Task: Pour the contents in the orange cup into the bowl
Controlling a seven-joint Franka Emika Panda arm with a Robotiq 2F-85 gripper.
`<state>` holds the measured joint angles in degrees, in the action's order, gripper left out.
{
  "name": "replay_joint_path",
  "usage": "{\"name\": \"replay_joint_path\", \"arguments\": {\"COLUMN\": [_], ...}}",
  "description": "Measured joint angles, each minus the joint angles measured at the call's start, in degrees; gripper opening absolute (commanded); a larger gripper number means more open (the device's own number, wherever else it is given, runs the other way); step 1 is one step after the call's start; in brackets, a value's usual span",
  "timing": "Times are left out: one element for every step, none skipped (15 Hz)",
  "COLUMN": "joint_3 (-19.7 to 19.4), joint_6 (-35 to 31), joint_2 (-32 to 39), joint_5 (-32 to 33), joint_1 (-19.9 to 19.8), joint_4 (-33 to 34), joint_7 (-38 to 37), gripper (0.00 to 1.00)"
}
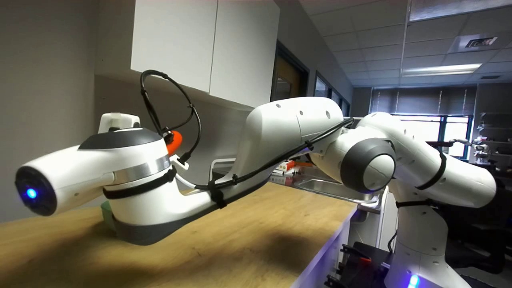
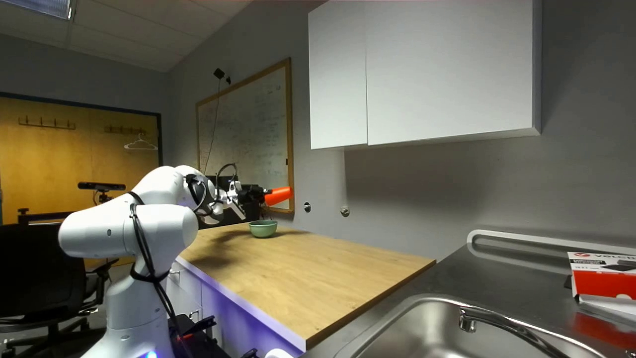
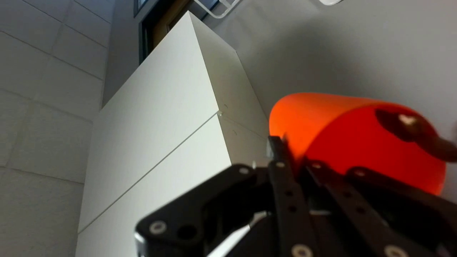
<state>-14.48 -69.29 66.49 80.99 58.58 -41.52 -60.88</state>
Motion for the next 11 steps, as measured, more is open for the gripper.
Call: {"name": "replay_joint_path", "arguments": {"joint_3": [-0.08,-0.15,-0.23,-0.31,-0.38,-0.46,-0.54,-0.62,-0.70,-0.81,-0.90], "joint_6": [0.02,0.04,0.05,0.05,0.05,0.05,0.05,0.05,0.05,0.06,0.06], "joint_2": [0.03,0.08,0.13,0.17,0.21,0.25,0.29,0.34,0.41,0.49,0.59], "joint_5": [0.34,0.72,1.08,1.47,1.82,2.25,2.69,3.15,3.49,3.72,3.96], "joint_1": [0.03,0.06,0.09,0.14,0.17,0.20,0.23,0.24,0.26,0.28,0.30], "joint_4": [0.04,0.09,0.13,0.15,0.15,0.16,0.17,0.18,0.21,0.23,0.27], "joint_7": [0.03,0.06,0.10,0.11,0.11,0.11,0.11,0.11,0.11,0.11,0.11], "gripper": [0.01,0.01,0.01,0.01,0.01,0.01,0.01,0.01,0.01,0.01,0.01]}}
